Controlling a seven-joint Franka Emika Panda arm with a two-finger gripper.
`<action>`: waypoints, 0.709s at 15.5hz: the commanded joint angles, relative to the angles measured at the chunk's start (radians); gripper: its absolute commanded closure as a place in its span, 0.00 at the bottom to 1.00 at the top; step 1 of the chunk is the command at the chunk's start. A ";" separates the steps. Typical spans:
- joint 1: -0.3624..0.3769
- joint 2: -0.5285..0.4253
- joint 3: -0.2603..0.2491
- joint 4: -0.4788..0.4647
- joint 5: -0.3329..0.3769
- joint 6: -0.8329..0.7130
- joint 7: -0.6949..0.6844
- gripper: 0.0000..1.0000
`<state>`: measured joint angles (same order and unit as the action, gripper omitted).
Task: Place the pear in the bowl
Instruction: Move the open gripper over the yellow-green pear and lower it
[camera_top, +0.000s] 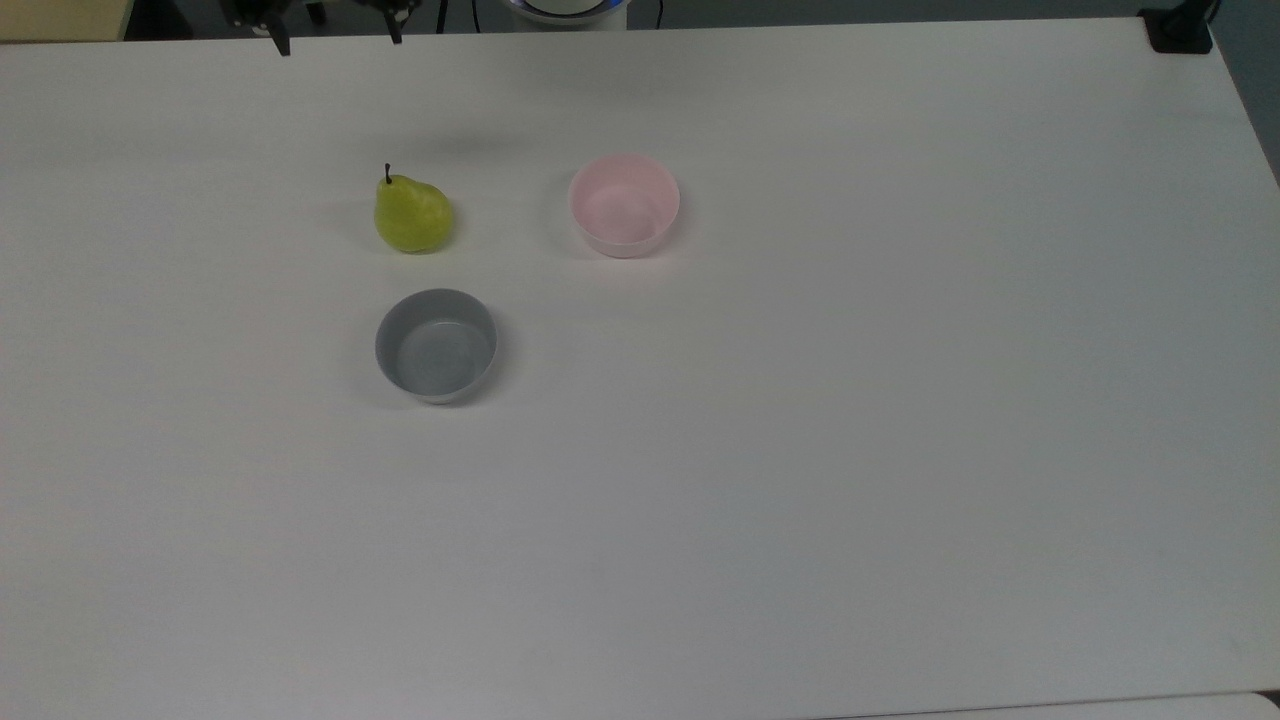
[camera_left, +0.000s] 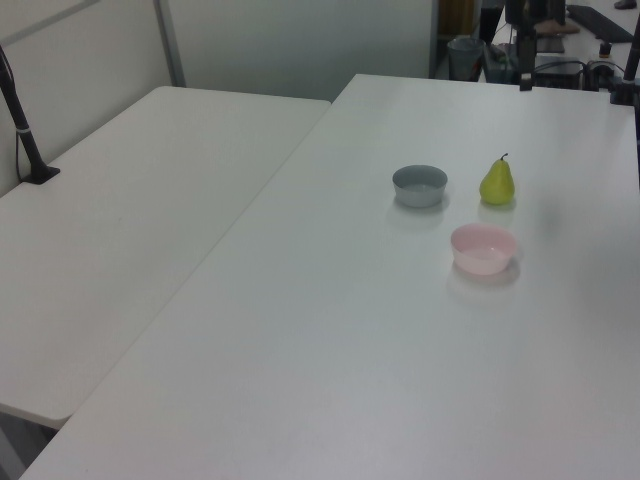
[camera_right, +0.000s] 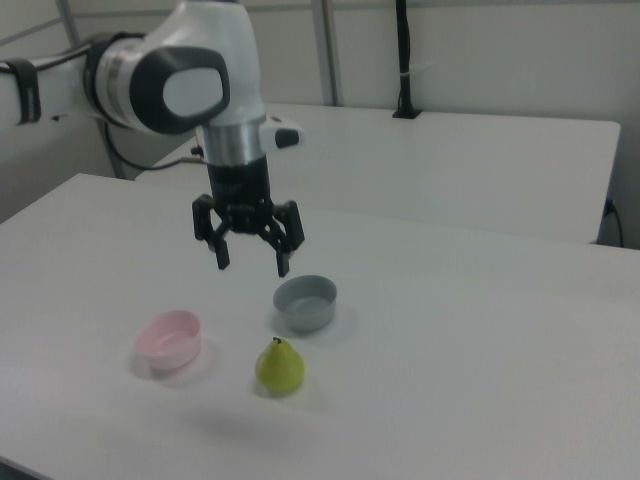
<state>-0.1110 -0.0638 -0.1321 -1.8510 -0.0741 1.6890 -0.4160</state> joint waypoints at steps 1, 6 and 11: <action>0.002 -0.031 0.003 -0.193 -0.059 0.165 -0.021 0.00; 0.004 0.041 0.003 -0.312 -0.061 0.353 -0.021 0.00; 0.010 0.139 0.005 -0.312 -0.061 0.458 -0.012 0.00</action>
<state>-0.1104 0.0282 -0.1280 -2.1552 -0.1230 2.0767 -0.4209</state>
